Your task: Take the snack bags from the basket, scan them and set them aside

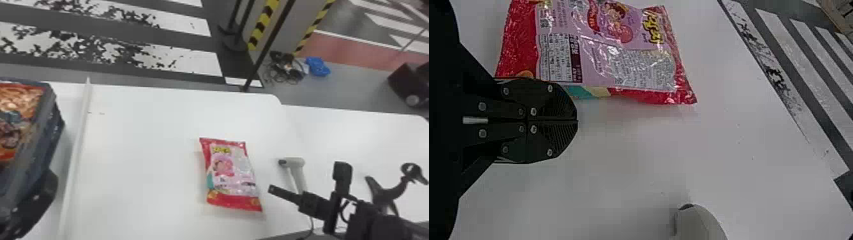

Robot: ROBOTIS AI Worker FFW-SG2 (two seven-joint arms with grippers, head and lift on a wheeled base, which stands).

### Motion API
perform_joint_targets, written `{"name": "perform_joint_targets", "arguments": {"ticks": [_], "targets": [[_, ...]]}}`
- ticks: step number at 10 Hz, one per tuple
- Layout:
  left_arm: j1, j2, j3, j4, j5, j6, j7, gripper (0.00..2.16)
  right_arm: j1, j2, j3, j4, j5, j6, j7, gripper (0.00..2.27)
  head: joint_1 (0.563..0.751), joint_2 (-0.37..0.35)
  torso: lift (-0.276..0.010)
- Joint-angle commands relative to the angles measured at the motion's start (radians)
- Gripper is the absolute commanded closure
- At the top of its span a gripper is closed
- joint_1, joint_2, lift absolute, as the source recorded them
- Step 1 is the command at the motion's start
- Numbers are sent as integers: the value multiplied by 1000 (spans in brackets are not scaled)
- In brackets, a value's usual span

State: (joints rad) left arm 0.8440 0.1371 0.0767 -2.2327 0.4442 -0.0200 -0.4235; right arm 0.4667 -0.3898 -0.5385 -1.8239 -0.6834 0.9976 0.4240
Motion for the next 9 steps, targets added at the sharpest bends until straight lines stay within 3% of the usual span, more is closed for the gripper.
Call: {"name": "perform_joint_targets", "arguments": {"ticks": [1, 2, 3, 4, 5, 7, 8, 9], "targets": [[4, -1, 0, -4, -4, -2, 2, 70, 4, -1, -55, 0, 5, -38, 29, 2206, 695, -350, -75], [6, -2, 0, -4, -5, -2, 3, 70, 18, 0, -104, -23, 4, -38, 64, 1737, 695, -350, -75], [6, -2, 0, -4, -5, -2, 6, 70, 53, 9, -153, -72, 2, -44, 84, 799, 695, -350, -75], [6, -4, -2, -8, -5, -2, 8, 70, 73, 28, -195, -115, 19, -47, 93, -2, 695, -350, -75], [6, -4, -2, -8, -5, -2, 9, 70, 92, 39, -209, -130, 64, -118, 93, -2, 695, -350, -75], [-5, -4, -6, -4, -5, -5, 20, 70, 98, 32, -156, -66, 166, -299, 93, 39, 695, -350, -75], [-11, 1, -15, -5, -13, -2, 101, 70, 79, 22, -112, -12, 206, -336, 93, 39, 695, -350, -75], [-19, -1, -18, -4, -21, 4, 144, 70, 55, -1, -69, 57, 225, -375, 99, 39, 695, -350, -75]]}}
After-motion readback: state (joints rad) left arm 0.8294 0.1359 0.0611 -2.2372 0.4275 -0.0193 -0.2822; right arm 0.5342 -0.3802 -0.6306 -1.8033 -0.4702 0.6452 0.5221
